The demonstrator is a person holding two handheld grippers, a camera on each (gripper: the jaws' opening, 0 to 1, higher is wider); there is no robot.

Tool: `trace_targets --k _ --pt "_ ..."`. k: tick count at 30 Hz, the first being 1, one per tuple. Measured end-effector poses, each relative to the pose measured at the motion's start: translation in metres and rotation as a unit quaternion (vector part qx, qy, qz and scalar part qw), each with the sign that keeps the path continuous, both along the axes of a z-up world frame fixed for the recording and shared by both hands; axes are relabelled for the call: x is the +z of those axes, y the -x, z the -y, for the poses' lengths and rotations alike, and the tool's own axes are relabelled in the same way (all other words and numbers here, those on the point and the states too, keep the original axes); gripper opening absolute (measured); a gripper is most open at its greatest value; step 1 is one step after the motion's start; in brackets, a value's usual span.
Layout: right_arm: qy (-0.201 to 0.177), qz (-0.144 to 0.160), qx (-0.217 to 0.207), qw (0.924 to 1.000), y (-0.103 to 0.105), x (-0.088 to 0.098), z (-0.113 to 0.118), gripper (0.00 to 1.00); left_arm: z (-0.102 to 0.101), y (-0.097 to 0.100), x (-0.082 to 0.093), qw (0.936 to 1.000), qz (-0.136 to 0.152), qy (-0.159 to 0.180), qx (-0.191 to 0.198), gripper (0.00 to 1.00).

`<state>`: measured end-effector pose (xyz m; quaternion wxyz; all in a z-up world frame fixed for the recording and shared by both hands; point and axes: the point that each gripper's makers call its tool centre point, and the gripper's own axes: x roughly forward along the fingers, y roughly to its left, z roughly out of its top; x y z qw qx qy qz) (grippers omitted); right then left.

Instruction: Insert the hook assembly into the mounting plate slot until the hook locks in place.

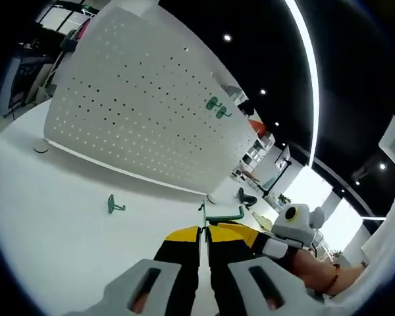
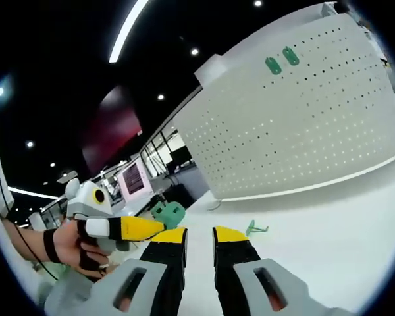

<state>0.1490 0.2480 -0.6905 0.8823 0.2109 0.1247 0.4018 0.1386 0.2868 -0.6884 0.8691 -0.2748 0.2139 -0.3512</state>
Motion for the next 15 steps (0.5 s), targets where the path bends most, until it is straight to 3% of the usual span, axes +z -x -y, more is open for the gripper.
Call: trace_targets --k 7,11,15 --pt "-0.029 0.012 0.030 0.9991 0.006 0.013 -0.016 0.13 0.002 0.007 0.007 0.9997 0.009 0.017 -0.015 0.04" --pt "-0.059 0.003 0.040 0.9974 0.009 0.016 -0.016 0.11 0.004 0.011 0.011 0.9992 0.011 0.029 -0.023 0.04" --pt "-0.083 0.002 0.058 0.9948 0.015 0.022 -0.020 0.08 0.003 0.014 0.015 0.9975 0.001 0.064 -0.028 0.04"
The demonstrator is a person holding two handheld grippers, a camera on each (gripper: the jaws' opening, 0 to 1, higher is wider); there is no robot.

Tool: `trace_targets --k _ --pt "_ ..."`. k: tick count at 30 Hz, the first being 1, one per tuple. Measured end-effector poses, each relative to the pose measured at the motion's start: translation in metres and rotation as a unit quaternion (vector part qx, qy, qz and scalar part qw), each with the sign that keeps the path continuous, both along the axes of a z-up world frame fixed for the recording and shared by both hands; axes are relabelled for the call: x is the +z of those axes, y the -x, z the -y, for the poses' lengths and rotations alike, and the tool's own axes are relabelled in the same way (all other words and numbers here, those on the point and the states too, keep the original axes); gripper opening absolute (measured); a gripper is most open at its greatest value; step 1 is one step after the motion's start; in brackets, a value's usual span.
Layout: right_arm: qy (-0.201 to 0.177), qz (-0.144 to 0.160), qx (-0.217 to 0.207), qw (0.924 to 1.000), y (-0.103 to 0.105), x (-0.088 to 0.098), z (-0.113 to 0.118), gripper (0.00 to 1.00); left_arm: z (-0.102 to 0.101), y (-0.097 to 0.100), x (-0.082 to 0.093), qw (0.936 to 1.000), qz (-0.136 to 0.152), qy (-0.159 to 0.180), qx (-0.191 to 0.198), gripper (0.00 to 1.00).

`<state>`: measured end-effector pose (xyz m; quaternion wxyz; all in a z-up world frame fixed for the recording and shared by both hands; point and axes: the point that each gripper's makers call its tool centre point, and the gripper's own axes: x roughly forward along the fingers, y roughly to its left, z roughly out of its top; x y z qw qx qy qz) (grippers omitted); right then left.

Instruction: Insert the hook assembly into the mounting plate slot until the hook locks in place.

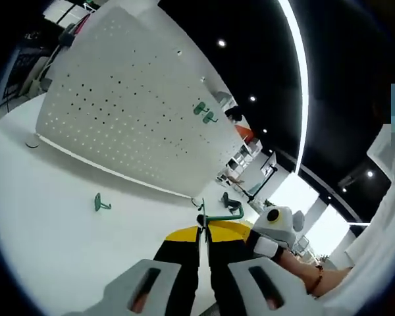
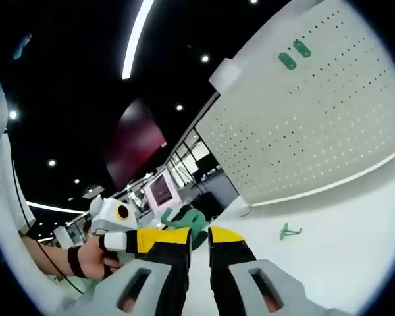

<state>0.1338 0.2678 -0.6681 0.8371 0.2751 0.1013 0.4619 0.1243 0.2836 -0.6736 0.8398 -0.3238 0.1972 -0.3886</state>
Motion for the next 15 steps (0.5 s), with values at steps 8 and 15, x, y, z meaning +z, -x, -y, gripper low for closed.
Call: trace_targets --k 8,15 --pt "-0.043 -0.006 0.036 0.9984 0.010 0.014 -0.008 0.06 -0.004 0.006 0.012 0.9974 -0.015 0.071 -0.006 0.04" --pt "-0.056 -0.020 0.039 0.9975 0.012 0.019 -0.008 0.02 0.000 0.008 0.012 0.9973 -0.015 0.069 -0.017 0.04"
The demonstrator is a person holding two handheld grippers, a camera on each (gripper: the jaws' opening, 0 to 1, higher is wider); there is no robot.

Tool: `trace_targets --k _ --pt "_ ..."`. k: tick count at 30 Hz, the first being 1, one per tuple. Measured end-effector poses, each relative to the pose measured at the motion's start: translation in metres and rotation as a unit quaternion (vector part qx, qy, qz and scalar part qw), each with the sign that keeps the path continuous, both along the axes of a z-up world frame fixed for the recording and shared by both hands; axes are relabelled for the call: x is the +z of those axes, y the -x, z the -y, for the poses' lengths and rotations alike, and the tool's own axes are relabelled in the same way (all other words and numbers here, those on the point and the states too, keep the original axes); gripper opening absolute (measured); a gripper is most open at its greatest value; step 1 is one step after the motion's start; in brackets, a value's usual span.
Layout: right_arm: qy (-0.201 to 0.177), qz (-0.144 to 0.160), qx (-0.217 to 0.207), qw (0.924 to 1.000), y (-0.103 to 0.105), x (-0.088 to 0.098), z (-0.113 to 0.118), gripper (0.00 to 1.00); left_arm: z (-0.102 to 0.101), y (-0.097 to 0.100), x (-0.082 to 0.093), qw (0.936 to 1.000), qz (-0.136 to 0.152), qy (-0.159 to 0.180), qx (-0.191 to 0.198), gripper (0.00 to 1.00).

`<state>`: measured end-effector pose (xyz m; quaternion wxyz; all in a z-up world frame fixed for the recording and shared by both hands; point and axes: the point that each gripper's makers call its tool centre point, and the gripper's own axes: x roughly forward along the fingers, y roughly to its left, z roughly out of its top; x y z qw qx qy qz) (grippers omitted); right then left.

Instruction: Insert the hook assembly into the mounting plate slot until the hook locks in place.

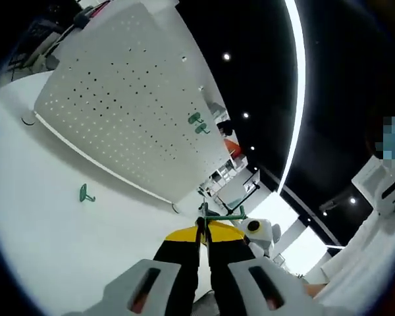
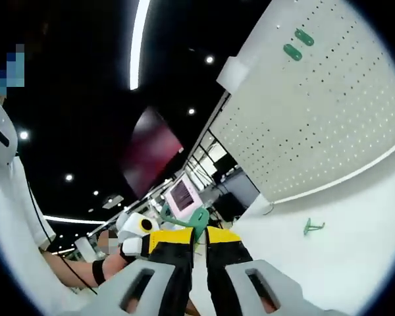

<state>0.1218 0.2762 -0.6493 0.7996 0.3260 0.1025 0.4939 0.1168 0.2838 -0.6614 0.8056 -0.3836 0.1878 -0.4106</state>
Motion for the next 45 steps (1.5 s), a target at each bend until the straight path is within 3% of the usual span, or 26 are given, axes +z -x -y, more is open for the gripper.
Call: trace_targets --k 4,7,12,14,25,30,32,35,39,41,43,45 --pt "-0.008 0.001 -0.006 0.9999 0.000 0.002 0.002 0.01 0.008 0.003 -0.001 0.9999 0.005 -0.011 -0.010 0.04" --pt "-0.028 -0.033 0.009 0.9990 0.002 0.002 0.004 0.00 0.010 0.005 0.000 0.9997 -0.005 0.003 -0.023 0.04" --pt "-0.029 -0.036 0.046 0.9979 0.010 0.004 0.006 0.01 0.011 0.011 0.000 0.9992 0.000 -0.003 -0.041 0.04" --pt "-0.013 -0.012 0.058 0.9982 0.015 0.003 0.005 0.02 0.012 0.015 0.001 0.9986 0.003 -0.004 -0.052 0.04" --pt "-0.047 -0.051 0.113 0.9912 0.029 0.006 0.011 0.05 0.024 0.032 0.005 0.9922 -0.007 0.000 -0.125 0.04" --pt "-0.040 -0.052 0.132 0.9890 0.037 0.007 0.013 0.01 0.029 0.038 0.004 0.9895 -0.014 -0.005 -0.144 0.04" --pt "-0.019 -0.034 0.120 0.9920 0.035 0.006 0.014 0.01 0.028 0.036 0.002 0.9902 -0.014 -0.010 -0.139 0.04" --pt "-0.021 -0.039 0.106 0.9934 0.031 0.005 0.013 0.00 0.027 0.030 0.001 0.9929 -0.006 -0.020 -0.117 0.06" --pt "-0.011 -0.029 0.073 0.9968 0.024 0.004 0.013 0.00 0.026 0.023 -0.001 0.9944 0.025 -0.050 -0.089 0.08" --pt "0.006 -0.022 0.061 0.9979 0.020 0.002 0.013 0.00 0.025 0.021 -0.003 0.9947 0.019 -0.059 -0.083 0.09" --pt "0.009 -0.017 0.057 0.9982 0.020 0.004 0.013 0.00 0.024 0.019 -0.002 0.9936 0.037 -0.074 -0.077 0.10" --pt "0.017 -0.014 0.044 0.9988 0.015 0.002 0.015 0.00 0.022 0.019 -0.003 0.9939 0.035 -0.075 -0.073 0.12"
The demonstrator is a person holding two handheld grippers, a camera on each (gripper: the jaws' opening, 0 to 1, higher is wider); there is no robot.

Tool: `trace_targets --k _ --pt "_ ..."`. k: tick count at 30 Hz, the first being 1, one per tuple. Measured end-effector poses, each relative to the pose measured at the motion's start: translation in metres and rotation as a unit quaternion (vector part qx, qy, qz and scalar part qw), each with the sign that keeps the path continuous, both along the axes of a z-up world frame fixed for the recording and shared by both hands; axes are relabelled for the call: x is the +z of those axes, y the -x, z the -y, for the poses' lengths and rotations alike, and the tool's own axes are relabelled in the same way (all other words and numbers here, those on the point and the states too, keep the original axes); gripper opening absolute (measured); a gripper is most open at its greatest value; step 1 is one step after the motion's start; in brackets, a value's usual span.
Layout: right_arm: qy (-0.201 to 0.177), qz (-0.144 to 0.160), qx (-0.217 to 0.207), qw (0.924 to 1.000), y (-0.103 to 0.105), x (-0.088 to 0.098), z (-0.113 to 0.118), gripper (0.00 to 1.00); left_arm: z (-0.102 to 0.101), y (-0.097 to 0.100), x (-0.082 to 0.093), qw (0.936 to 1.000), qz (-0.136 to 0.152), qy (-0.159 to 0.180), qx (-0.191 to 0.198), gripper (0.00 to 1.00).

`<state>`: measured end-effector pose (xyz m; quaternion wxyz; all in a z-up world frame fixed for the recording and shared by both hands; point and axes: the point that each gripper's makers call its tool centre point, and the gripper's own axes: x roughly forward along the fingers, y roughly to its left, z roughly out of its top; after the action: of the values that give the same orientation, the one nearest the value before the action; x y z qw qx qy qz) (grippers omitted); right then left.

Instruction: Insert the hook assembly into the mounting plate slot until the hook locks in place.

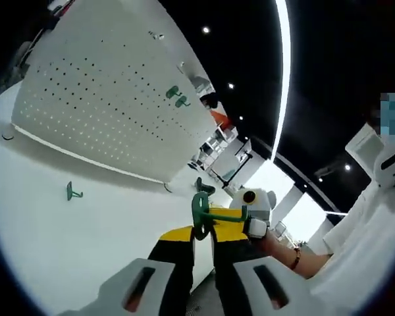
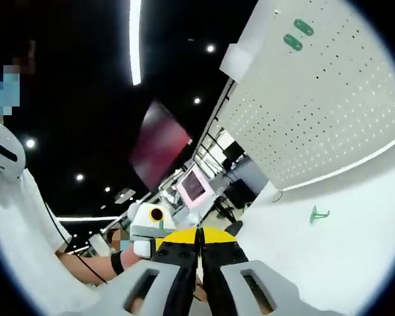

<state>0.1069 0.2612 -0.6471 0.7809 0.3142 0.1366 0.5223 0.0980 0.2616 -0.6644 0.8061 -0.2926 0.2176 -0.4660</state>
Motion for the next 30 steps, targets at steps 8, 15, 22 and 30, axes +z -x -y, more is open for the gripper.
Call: trace_targets --k 8,15,22,30 --pt "0.022 0.026 -0.049 0.9982 -0.012 -0.001 0.012 0.00 -0.006 -0.001 0.000 0.9986 0.022 -0.038 0.030 0.18" --pt "0.070 0.036 -0.082 0.9935 -0.018 -0.011 0.022 0.00 -0.002 -0.003 -0.003 0.9948 0.036 -0.081 0.050 0.18" --pt "0.122 0.065 -0.092 0.9862 -0.016 -0.018 0.026 0.00 0.014 -0.006 -0.003 0.9926 0.045 -0.096 0.059 0.17" --pt "0.150 0.100 -0.098 0.9787 -0.013 -0.020 0.032 0.00 0.019 -0.011 -0.003 0.9920 0.031 -0.089 0.084 0.10"
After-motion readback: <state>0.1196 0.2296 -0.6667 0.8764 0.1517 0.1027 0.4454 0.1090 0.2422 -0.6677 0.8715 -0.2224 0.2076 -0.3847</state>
